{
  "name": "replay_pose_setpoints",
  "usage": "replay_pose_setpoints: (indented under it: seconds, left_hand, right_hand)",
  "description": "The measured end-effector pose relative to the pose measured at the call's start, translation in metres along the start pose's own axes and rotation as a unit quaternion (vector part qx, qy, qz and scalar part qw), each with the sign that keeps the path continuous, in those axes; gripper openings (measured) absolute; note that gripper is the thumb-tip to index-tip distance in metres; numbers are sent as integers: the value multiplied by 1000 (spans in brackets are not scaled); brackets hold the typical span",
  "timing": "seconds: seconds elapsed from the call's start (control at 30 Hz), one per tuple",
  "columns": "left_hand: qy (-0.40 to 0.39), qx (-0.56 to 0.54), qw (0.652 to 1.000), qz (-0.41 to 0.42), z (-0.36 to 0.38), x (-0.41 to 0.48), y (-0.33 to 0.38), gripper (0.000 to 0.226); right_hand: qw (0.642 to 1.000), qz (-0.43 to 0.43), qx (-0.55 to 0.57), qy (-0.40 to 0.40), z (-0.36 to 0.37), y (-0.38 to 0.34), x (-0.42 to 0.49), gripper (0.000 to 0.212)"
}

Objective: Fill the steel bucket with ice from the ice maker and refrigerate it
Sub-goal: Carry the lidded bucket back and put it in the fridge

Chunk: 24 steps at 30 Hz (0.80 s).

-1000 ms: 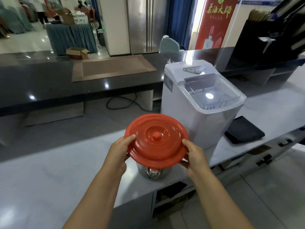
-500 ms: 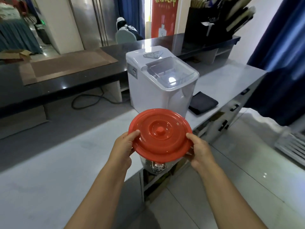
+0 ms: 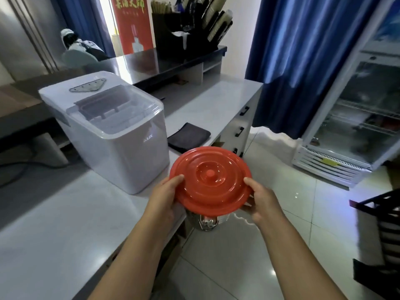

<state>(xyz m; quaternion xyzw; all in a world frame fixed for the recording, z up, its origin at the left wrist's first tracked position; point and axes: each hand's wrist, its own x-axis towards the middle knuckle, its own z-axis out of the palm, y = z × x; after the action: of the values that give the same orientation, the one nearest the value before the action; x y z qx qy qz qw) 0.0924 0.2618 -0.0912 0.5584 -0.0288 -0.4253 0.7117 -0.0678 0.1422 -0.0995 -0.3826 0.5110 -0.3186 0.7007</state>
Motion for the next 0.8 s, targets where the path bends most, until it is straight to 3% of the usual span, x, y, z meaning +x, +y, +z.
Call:
replay_pose_setpoints:
  seconds: [0.37, 0.57, 0.8]
  left_hand:
    - [-26, 72, 997, 7, 165, 87, -43, 15]
    - [-42, 100, 994, 9, 230, 135, -45, 24]
    - [-32, 107, 994, 0, 292, 221, -33, 9]
  right_hand:
    - [1000, -22, 6, 16, -105, -97, 118, 8]
    - [999, -27, 6, 24, -128, -137, 178, 10]
    - [998, -30, 15, 44, -124, -179, 264, 11]
